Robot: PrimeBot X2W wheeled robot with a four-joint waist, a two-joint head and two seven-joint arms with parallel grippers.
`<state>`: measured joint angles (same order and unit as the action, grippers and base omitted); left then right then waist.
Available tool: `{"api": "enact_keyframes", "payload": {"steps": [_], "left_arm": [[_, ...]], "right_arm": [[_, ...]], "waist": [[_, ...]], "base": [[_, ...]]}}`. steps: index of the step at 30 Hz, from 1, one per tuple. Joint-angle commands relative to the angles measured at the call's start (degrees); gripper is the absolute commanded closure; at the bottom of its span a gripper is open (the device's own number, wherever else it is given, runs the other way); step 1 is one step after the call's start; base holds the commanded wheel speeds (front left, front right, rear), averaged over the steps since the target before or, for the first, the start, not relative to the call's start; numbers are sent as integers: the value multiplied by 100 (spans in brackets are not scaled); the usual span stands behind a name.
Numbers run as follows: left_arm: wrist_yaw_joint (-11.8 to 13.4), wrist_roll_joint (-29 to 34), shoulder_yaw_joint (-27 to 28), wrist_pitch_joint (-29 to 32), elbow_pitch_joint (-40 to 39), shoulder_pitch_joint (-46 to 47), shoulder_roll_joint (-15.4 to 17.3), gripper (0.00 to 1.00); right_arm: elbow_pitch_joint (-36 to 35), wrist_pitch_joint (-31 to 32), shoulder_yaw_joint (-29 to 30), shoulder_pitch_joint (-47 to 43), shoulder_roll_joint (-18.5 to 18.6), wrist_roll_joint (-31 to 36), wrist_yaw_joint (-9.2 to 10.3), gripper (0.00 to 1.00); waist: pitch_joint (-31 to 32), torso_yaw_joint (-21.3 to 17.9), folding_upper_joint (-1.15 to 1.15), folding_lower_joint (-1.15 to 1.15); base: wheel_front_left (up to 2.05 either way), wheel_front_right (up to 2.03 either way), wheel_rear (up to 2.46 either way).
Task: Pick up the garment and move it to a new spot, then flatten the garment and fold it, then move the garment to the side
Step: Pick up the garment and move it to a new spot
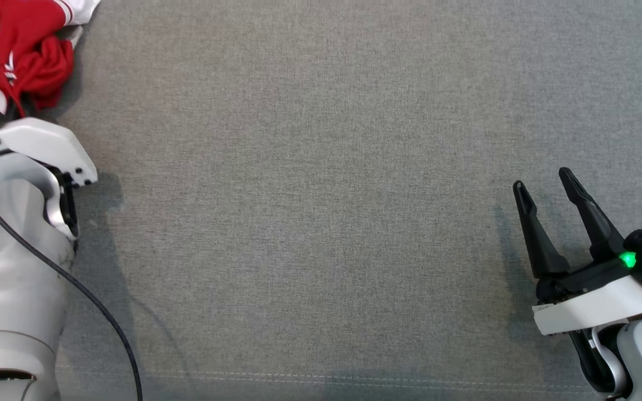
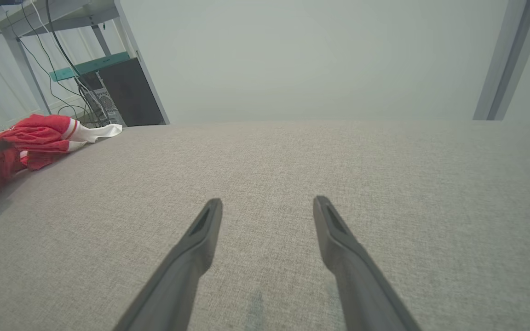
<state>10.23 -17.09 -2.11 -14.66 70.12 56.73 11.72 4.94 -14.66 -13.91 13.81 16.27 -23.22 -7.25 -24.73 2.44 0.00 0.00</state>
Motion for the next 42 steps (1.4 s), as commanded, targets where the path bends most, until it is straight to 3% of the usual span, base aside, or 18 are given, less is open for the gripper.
{"api": "enact_keyframes", "payload": {"steps": [1, 10, 20, 27, 42], "left_arm": [[72, 79, 67, -32, -303, -48, 336, 100], [12, 455, 13, -33, -1937, -486, 396, 100], [-497, 523, -230, -33, -2648, -449, 214, 100], [-887, 422, -524, 237, -2849, -303, -56, 100], [-974, 272, -1015, 821, -3347, -576, -620, 100]], "right_arm": [[-73, -34, -133, -44, 18, -42, -24, 0], [5, -34, -148, -146, -188, -73, -24, 0], [128, -34, -123, -419, -570, -130, -24, 0], [187, -34, -94, -723, -768, -154, -24, 0], [223, -34, 15, -1129, -846, -161, -24, 0]], "waist": [[80, 21, 0, 0], [556, 79, 0, 0], [1385, -80, 0, 0], [1959, -419, 0, 0], [2520, -1409, 0, 0]], "base": [[0, 0, 0], [0, 0, 0], [0, 0, 0], [0, 0, 0], [0, 0, 0]]}}
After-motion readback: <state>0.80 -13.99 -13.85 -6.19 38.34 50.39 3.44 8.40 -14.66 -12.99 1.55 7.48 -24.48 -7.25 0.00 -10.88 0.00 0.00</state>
